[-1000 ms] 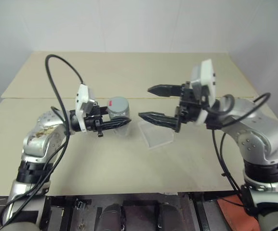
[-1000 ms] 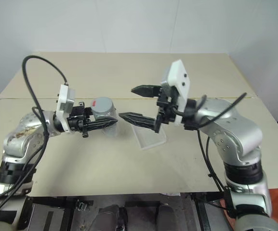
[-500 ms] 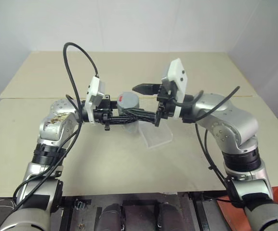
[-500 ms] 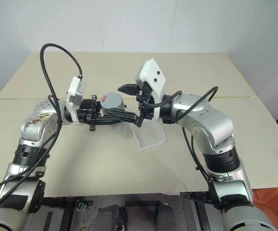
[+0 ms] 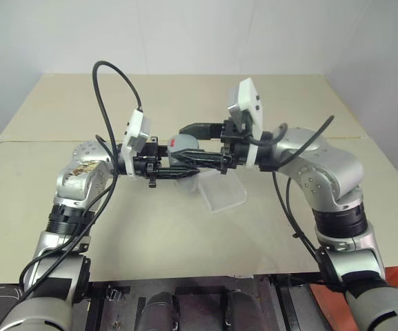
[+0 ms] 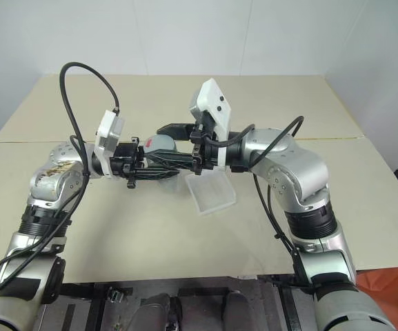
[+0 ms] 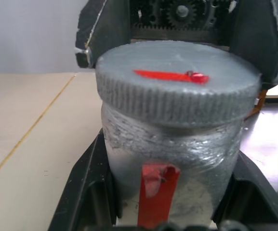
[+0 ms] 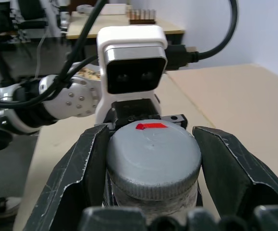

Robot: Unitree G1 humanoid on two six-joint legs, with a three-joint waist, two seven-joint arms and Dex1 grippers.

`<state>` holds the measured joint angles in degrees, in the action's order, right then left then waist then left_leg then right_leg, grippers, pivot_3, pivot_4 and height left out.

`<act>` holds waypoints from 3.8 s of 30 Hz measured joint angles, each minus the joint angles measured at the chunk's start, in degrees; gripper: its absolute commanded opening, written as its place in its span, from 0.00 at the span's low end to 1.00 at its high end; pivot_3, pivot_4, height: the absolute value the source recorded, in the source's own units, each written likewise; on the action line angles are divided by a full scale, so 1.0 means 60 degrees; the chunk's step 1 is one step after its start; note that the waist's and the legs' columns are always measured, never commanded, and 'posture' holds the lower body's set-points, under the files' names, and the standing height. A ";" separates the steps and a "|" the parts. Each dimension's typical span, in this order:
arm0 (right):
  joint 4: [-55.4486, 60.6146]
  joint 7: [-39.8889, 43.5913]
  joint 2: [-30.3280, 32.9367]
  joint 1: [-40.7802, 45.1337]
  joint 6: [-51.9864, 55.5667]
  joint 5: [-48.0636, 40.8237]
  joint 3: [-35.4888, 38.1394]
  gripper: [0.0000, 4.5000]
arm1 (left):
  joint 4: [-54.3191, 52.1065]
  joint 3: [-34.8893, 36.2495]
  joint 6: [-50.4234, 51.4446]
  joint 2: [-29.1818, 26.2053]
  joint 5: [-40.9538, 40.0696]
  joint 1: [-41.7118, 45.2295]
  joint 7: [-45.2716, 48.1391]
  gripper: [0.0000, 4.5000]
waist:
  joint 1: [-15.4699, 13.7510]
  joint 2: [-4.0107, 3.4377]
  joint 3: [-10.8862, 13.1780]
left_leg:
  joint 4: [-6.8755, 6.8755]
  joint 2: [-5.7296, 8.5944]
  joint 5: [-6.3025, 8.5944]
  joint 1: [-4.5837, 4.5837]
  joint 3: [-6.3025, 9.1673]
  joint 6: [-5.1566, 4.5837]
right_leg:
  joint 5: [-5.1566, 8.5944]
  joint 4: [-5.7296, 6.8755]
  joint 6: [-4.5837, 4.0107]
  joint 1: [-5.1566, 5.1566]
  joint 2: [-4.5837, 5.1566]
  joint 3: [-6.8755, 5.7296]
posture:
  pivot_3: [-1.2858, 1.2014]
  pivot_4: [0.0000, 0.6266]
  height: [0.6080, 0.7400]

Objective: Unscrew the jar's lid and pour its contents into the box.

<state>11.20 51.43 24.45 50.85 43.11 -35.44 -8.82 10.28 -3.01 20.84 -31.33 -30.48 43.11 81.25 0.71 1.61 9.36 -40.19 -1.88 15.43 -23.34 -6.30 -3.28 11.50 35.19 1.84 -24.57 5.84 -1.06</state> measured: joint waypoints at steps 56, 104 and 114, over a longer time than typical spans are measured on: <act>0.1028 -0.1024 0.0349 -0.0364 0.0299 0.0428 -0.0140 0.99 | -0.1194 0.0546 0.0489 -0.0679 -0.0377 -0.0892 -0.0500 0.43 | 0.0002 -0.0009 0.0008 | -0.0058 -0.0013 -0.0014 -0.0080 0.0000 0.0022 | 0.0001 0.0116 -0.0001 -0.0097 -0.0019 0.0029 | 0.52 0.24 1.00; 0.1497 -0.1713 0.0458 -0.0425 0.0795 0.0312 0.0169 0.99 | -0.1341 0.0735 0.0514 -0.0751 -0.0393 -0.1126 -0.0921 0.43 | 0.0004 -0.0009 0.0008 | -0.0058 -0.0017 -0.0014 -0.0079 -0.0001 0.0022 | 0.0001 0.0113 -0.0002 -0.0099 -0.0025 0.0033 | 0.52 0.24 1.00; 0.1255 -0.1915 0.0889 -0.0761 0.0782 0.0432 0.0903 0.99 | -0.1364 0.0698 0.0501 -0.0740 -0.0437 -0.1126 -0.0497 0.43 | 0.0002 -0.0009 0.0009 | -0.0055 -0.0017 -0.0015 -0.0079 -0.0005 0.0024 | 0.0001 0.0113 -0.0002 -0.0100 -0.0026 0.0037 | 0.52 0.24 1.00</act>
<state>18.74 39.93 29.78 46.28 47.80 -32.84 -3.40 2.10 1.18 23.84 -35.77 -33.10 36.36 78.27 0.72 1.55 9.41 -40.52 -1.98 15.34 -23.82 -6.33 -3.14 11.51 35.87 1.83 -25.17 5.68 -0.84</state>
